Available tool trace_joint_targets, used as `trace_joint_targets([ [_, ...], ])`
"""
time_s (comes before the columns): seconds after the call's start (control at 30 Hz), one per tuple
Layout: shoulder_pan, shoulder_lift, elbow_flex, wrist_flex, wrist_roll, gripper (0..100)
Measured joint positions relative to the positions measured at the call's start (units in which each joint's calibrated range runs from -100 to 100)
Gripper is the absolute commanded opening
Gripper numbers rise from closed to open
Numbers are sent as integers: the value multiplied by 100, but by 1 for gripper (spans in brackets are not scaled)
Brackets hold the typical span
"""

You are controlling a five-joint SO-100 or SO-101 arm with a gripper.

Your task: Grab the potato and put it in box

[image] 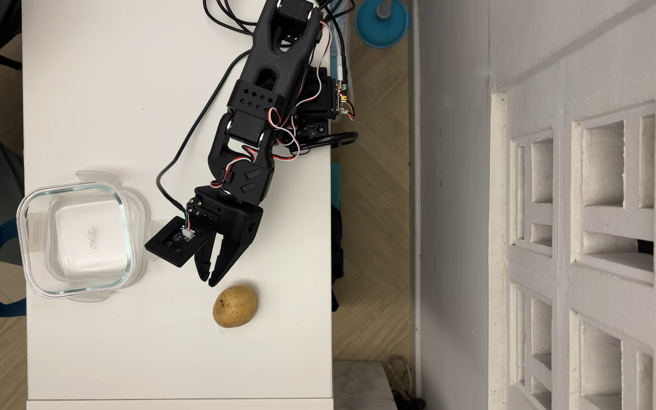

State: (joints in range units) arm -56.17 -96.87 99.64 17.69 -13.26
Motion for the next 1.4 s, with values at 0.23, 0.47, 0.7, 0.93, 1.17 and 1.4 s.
trace_joint_targets([
  [0.23, -204, 0, 0, 0, -15, 4],
  [0.47, -2859, 0, 0, 9, -15, 5],
  [0.7, -3676, 0, 0, 319, -107, 5],
  [0.93, -3676, 0, 0, 488, -357, 5],
  [1.17, -3095, 0, 0, 488, -342, 5],
  [1.4, -2529, 0, 0, 470, 29, 18],
])
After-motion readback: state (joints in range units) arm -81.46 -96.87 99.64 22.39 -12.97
